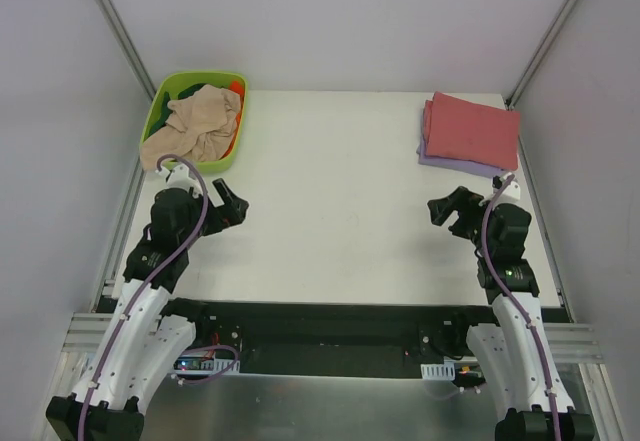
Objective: Fold and stack the t-shirts
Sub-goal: Grab crumpled tshirt from bin with the left arm
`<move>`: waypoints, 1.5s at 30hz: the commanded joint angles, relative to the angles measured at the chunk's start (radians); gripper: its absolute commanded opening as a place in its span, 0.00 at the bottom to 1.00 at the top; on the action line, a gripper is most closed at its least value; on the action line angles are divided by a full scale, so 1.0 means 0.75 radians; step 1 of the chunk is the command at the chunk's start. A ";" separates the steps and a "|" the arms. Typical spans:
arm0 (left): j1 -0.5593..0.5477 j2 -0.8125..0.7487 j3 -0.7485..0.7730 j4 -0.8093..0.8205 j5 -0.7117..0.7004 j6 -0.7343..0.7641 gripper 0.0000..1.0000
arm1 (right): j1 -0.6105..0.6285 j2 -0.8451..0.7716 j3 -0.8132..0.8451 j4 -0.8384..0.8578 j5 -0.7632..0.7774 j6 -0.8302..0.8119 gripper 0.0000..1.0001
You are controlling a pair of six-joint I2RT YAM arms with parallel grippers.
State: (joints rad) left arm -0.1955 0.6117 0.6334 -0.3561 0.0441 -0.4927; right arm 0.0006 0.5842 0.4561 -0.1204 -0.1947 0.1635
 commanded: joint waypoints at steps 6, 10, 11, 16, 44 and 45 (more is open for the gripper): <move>0.003 0.076 0.070 0.045 -0.050 -0.059 0.99 | -0.003 -0.020 -0.013 0.079 -0.002 0.011 0.96; 0.005 0.176 0.147 0.045 -0.189 -0.067 0.99 | -0.003 0.012 -0.003 0.079 -0.010 0.005 0.96; 0.013 0.225 0.178 0.043 -0.232 -0.063 0.99 | -0.003 0.025 -0.001 0.079 -0.008 0.007 0.96; 0.227 0.635 0.503 0.043 -0.135 -0.016 0.99 | -0.001 0.088 0.026 0.073 -0.008 -0.009 0.96; 0.453 2.148 1.880 -0.184 0.011 0.328 0.00 | -0.003 0.279 0.071 0.011 0.104 -0.105 0.96; 0.453 2.136 1.886 -0.188 0.031 0.336 0.00 | -0.001 0.270 0.069 0.007 0.106 -0.105 0.96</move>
State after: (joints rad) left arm 0.1390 2.2349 1.9884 -0.4675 0.0231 -0.2775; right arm 0.0006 0.8089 0.4629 -0.1188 -0.1337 0.1047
